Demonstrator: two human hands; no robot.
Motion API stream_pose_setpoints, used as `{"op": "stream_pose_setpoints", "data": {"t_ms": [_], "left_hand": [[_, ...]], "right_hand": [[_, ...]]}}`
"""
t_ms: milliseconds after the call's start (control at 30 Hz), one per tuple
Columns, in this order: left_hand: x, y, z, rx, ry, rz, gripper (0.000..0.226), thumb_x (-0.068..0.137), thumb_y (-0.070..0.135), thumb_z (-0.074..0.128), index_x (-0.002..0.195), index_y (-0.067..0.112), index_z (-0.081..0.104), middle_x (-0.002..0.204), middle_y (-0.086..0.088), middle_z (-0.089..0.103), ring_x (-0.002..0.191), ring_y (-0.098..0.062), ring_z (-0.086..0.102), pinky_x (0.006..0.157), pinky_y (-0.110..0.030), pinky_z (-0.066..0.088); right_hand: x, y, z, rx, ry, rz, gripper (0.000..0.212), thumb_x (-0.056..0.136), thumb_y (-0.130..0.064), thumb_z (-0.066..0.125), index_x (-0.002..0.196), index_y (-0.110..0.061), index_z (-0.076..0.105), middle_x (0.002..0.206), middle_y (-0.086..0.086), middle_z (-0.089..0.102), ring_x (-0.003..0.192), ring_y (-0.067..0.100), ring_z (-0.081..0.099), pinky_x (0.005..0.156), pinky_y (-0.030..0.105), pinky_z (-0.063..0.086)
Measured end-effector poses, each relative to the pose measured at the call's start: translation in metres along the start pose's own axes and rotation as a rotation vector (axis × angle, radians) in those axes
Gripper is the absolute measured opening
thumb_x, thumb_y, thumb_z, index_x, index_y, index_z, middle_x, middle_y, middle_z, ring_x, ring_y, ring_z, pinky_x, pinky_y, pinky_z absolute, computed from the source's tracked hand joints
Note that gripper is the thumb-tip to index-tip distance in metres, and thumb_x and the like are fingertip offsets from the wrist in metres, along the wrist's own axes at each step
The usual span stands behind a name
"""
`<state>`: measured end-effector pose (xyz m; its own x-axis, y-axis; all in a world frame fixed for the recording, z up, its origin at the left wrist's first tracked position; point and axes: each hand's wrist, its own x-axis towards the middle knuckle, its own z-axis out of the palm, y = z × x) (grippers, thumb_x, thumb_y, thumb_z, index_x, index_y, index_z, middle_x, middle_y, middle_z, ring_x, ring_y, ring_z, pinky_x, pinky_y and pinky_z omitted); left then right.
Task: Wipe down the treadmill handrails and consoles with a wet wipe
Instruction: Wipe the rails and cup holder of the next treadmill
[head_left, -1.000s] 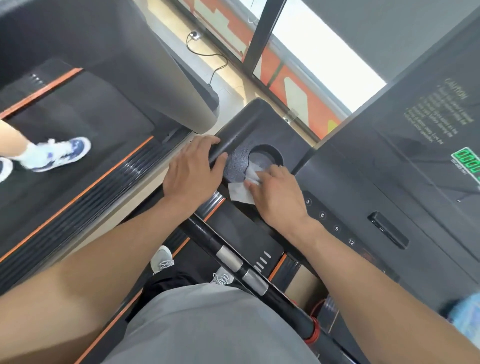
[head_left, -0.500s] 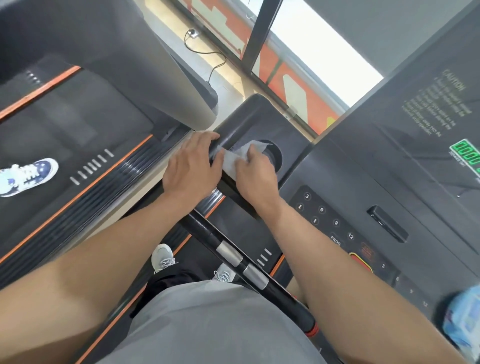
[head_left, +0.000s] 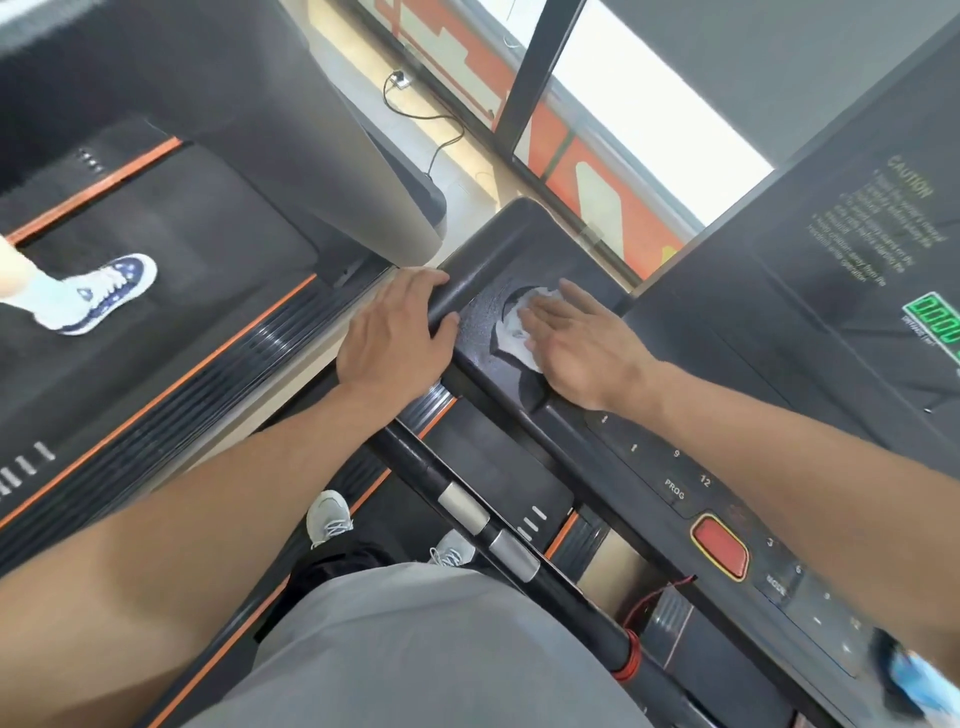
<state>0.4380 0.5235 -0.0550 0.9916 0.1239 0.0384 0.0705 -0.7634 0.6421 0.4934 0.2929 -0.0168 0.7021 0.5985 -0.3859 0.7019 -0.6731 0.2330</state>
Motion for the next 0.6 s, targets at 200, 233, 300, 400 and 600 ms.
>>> {"op": "stream_pose_setpoints", "data": {"t_ms": [200, 233, 300, 400, 600], "left_hand": [[0.001, -0.001, 0.001, 0.018, 0.009, 0.013, 0.037, 0.097, 0.036, 0.058, 0.132, 0.025, 0.051, 0.133, 0.008, 0.055, 0.117, -0.019, 0.057, 0.091, -0.04, 0.045], [0.001, -0.001, 0.001, 0.021, 0.009, 0.015, 0.037, 0.097, 0.037, 0.058, 0.132, 0.025, 0.051, 0.132, 0.008, 0.055, 0.116, -0.02, 0.057, 0.09, -0.04, 0.046], [0.002, -0.001, 0.001, 0.021, 0.002, 0.018, 0.037, 0.097, 0.037, 0.058, 0.131, 0.025, 0.051, 0.132, 0.008, 0.056, 0.115, -0.02, 0.057, 0.09, -0.042, 0.046], [0.002, -0.001, 0.0, 0.012, -0.005, 0.023, 0.038, 0.096, 0.037, 0.058, 0.132, 0.025, 0.051, 0.133, 0.008, 0.055, 0.116, -0.021, 0.058, 0.091, -0.043, 0.047], [0.0, 0.0, 0.001, 0.026, 0.013, 0.033, 0.039, 0.096, 0.035, 0.059, 0.131, 0.022, 0.052, 0.131, 0.005, 0.057, 0.113, -0.023, 0.059, 0.089, -0.041, 0.046]], "right_hand": [[-0.012, -0.053, -0.001, 0.56, 0.086, 0.162, 0.024, 0.105, -0.028, 0.041, 0.118, -0.009, 0.046, 0.113, 0.016, 0.059, 0.11, 0.036, 0.054, 0.094, 0.042, 0.043], [-0.017, -0.059, -0.001, 0.567, 0.135, 0.228, 0.011, 0.104, -0.024, 0.043, 0.107, -0.014, 0.047, 0.101, 0.011, 0.06, 0.097, 0.035, 0.056, 0.083, 0.042, 0.046], [-0.021, -0.051, -0.005, 0.505, 0.144, 0.32, 0.008, 0.101, -0.02, 0.047, 0.097, -0.021, 0.053, 0.088, 0.007, 0.066, 0.084, 0.037, 0.059, 0.072, 0.043, 0.052], [-0.021, -0.025, -0.012, 0.337, 0.081, 0.237, 0.023, 0.097, -0.014, 0.051, 0.107, -0.028, 0.066, 0.094, 0.003, 0.074, 0.09, 0.036, 0.066, 0.075, 0.042, 0.054], [-0.024, -0.019, -0.022, 0.484, 0.413, 0.422, 0.029, 0.102, -0.016, 0.05, 0.121, -0.028, 0.066, 0.104, 0.002, 0.076, 0.094, 0.029, 0.07, 0.083, 0.04, 0.056]]}}
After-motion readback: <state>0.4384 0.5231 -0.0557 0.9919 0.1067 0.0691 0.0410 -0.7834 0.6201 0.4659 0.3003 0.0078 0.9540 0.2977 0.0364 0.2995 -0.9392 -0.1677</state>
